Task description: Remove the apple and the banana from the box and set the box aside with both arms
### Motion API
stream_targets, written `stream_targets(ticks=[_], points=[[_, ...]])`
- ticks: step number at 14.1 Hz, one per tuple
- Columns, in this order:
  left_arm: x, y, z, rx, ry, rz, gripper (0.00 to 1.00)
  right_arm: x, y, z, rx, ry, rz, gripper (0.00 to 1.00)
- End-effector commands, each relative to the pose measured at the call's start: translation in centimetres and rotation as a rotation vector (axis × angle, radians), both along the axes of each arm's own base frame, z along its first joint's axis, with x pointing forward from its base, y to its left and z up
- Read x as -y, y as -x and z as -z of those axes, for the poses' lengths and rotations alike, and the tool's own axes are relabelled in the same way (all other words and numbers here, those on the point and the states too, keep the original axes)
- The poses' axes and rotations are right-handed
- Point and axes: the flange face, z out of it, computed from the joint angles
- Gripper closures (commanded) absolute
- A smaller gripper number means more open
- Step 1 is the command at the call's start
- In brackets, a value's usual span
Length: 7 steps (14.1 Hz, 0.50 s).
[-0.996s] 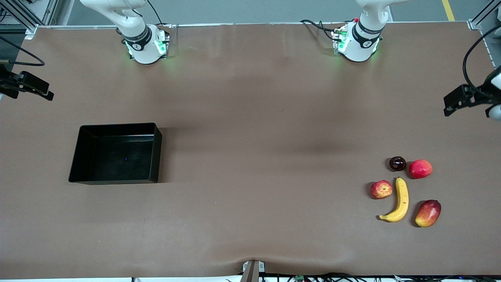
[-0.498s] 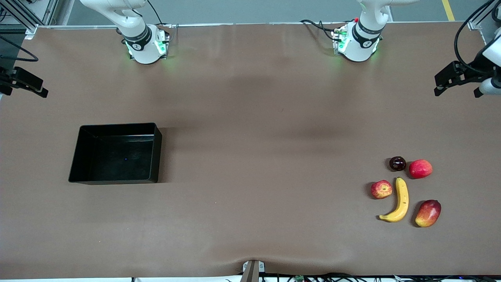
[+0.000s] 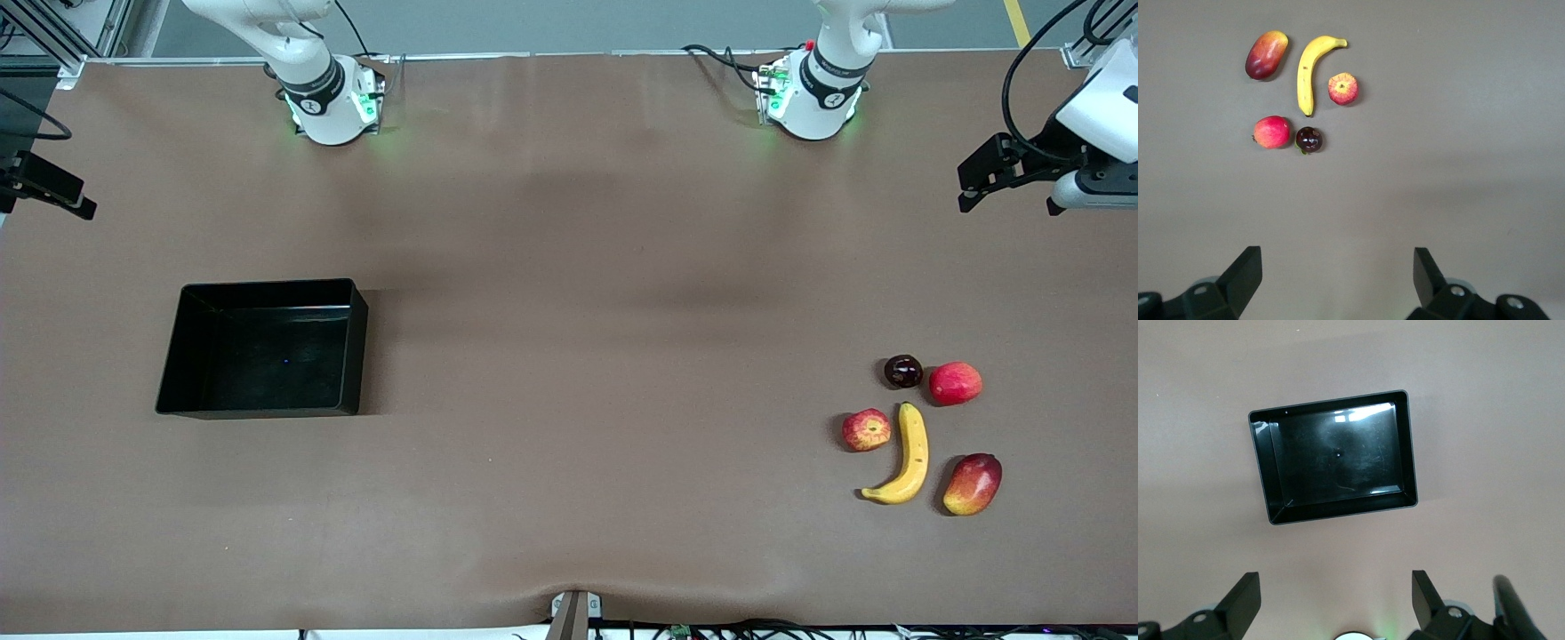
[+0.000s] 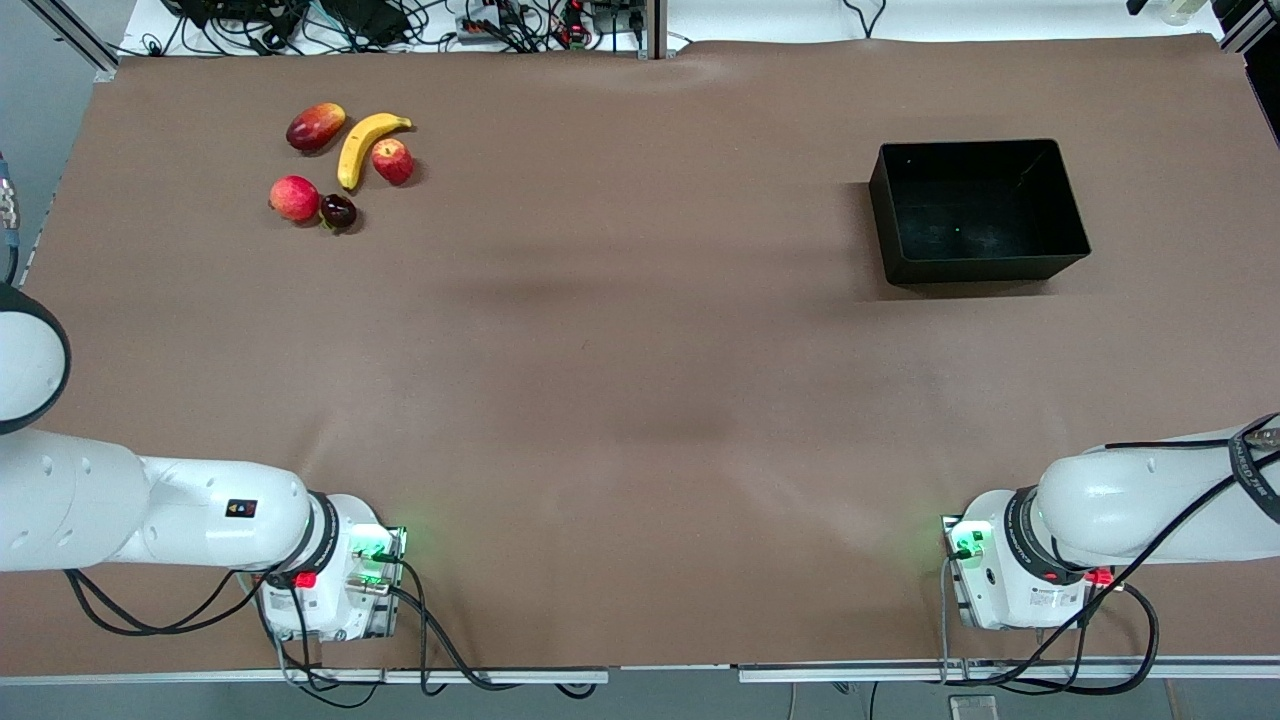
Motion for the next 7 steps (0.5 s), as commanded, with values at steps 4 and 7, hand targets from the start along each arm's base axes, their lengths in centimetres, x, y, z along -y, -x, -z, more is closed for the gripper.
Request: stream_targets(ticks=[4, 7], points=[[-0.4, 0.0, 0.1, -0.006, 0.019, -0.002, 0.0, -0.1, 0.5, -0.2, -0.008, 0.004, -0.015, 0.0], [-0.4, -0.7, -0.4, 0.007, 0.029, -0.009, 0.0, 0.0, 0.6, -0.2, -0.011, 0.003, -0.01, 0.0]])
